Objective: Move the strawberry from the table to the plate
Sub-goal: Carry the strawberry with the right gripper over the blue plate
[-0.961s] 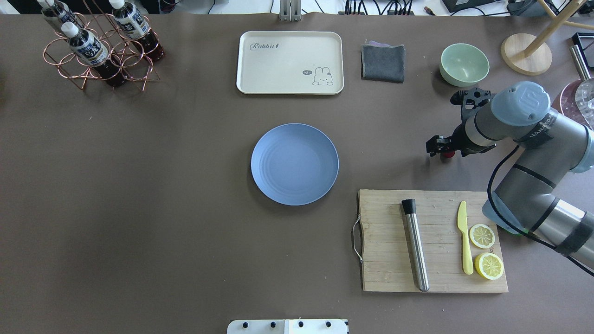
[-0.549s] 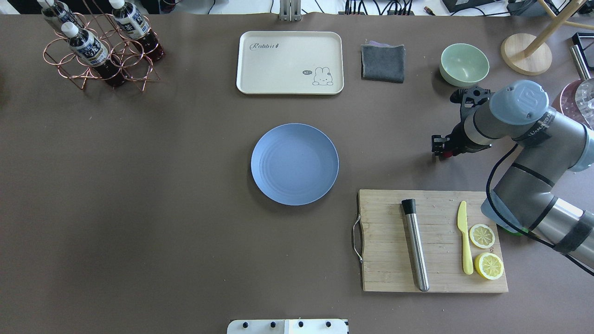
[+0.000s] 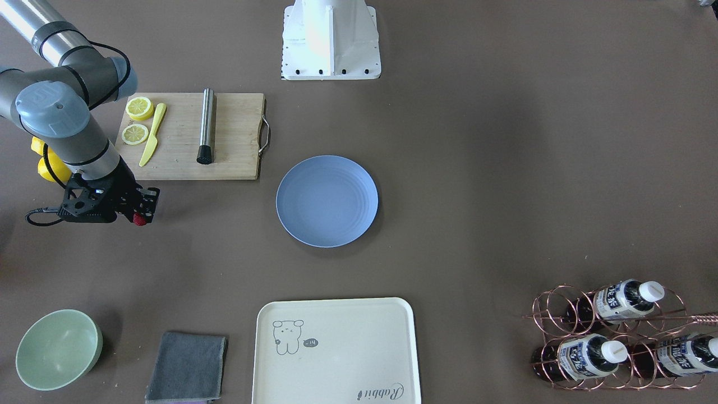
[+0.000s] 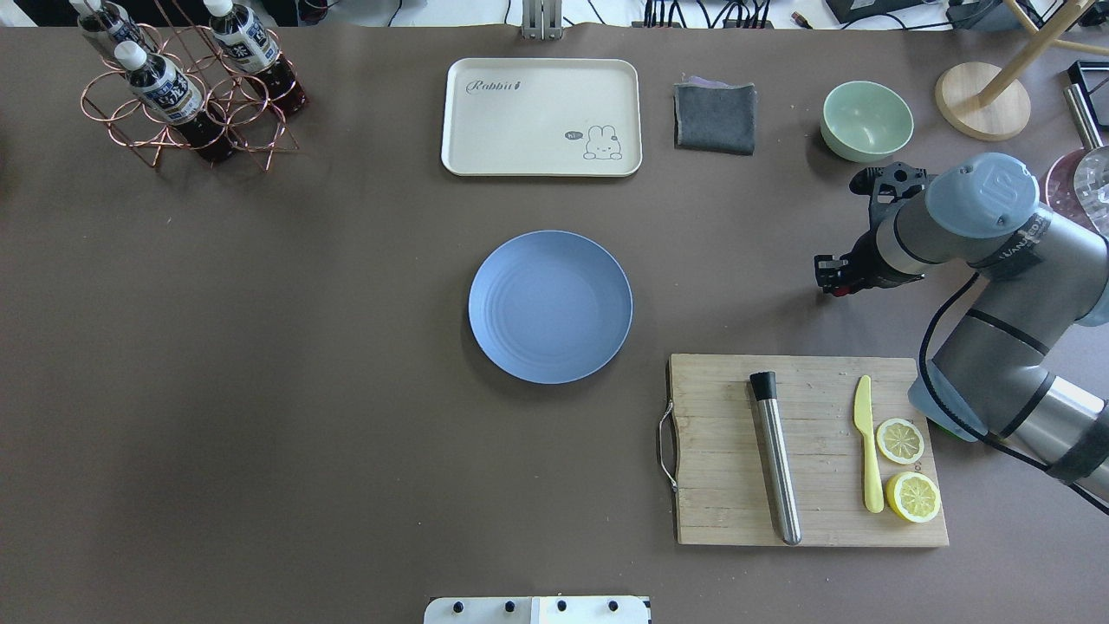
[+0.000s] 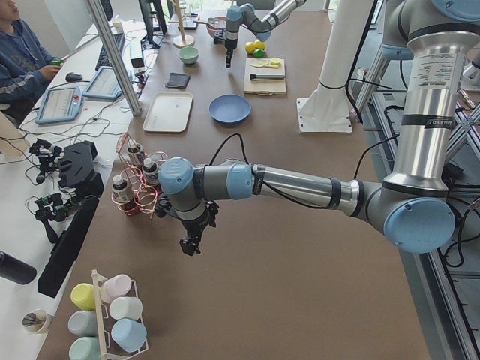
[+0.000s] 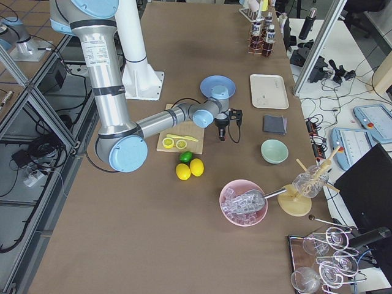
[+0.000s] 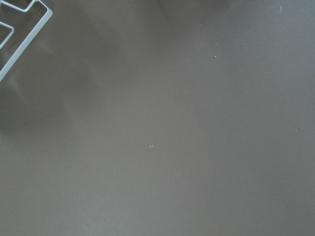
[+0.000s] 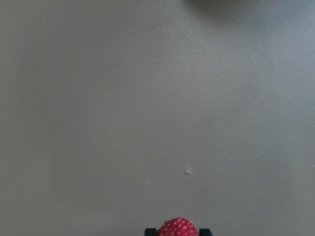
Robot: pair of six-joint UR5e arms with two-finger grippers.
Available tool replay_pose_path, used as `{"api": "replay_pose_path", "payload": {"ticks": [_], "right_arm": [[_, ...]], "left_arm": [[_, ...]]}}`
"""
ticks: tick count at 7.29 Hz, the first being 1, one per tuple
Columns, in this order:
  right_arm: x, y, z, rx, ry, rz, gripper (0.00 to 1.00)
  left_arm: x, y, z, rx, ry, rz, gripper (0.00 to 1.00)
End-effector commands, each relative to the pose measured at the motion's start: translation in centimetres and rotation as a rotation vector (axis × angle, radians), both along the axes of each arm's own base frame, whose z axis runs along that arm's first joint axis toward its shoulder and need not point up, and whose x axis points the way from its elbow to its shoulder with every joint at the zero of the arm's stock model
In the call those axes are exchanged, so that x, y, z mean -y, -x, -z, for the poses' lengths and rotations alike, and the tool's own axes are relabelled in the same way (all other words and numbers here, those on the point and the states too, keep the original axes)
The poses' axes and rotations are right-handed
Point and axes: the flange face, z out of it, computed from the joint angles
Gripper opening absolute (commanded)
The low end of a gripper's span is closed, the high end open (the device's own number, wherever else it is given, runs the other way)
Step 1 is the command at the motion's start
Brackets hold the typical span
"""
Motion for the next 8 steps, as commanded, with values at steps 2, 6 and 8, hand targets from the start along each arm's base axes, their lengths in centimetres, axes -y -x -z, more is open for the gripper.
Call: {"api": "replay_pose_path", "payload": {"ticks": [2, 6, 8], "right_arm": [[1.8, 5.1, 9.8, 0.114, 0.221, -0.231, 0.00], [-1.4, 20.1, 22.2, 0.122, 0.364, -0.440, 0.00], [-2.6, 25.3, 25.6, 0.112, 0.391, -0.474, 0.00]], "left_arm": [[-0.6, 0.0, -0.6, 0.000, 0.011, 0.000, 0.99], [-0.7, 0.1, -0.4, 0.000, 0.011, 0.001, 0.99], [-0.7, 0.1, -0.5, 0.000, 0.014, 0.001, 0.99]]}}
